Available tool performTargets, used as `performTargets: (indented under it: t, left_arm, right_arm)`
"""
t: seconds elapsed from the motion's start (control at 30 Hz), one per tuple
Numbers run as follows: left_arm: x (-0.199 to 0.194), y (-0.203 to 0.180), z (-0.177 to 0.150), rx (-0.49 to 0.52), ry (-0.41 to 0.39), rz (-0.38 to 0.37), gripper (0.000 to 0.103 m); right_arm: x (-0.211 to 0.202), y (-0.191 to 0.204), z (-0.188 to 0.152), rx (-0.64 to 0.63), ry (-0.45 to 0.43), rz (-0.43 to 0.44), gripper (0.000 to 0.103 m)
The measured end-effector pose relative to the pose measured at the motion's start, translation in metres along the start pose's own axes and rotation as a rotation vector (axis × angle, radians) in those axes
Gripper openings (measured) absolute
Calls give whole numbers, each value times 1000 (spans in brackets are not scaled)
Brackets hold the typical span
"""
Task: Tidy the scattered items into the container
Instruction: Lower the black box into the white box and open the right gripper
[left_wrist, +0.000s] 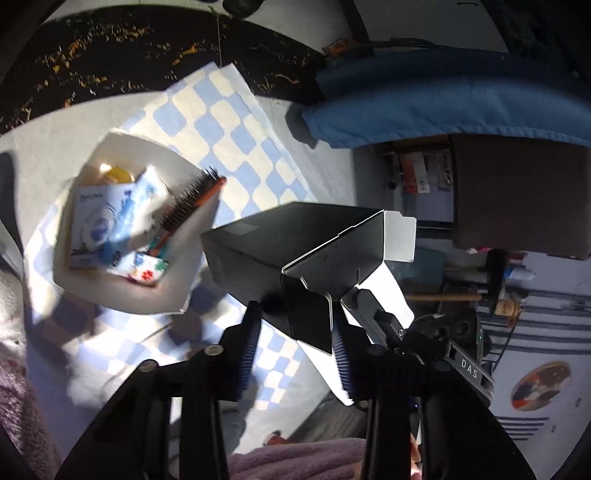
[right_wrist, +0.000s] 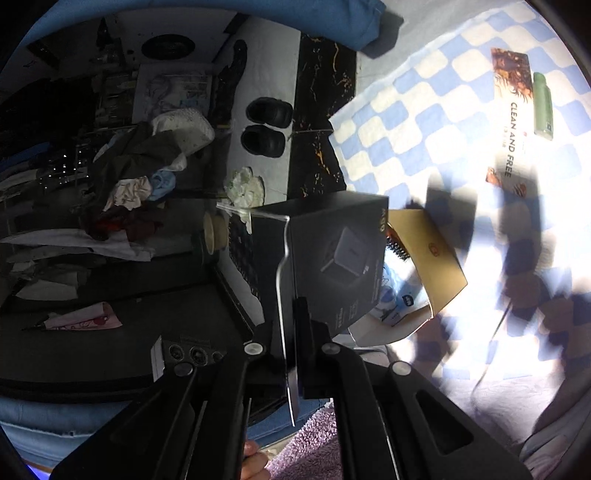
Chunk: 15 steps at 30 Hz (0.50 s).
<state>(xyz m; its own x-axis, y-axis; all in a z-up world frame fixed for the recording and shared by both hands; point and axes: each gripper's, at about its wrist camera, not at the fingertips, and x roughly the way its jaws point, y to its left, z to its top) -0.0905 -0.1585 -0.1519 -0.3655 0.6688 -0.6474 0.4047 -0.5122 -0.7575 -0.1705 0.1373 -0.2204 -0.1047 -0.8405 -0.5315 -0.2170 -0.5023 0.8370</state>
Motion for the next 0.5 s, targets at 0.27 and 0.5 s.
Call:
performTargets:
  t: [0.27, 0.5]
  left_arm:
    - [-35, 25, -6, -64, -80, 17, 8]
    - [-51, 43, -10, -154, -124, 42, 6]
  right_arm:
    - [28, 1, -4, 2, 71, -6, 5]
    - [63, -6, -15, 47, 158, -54, 11]
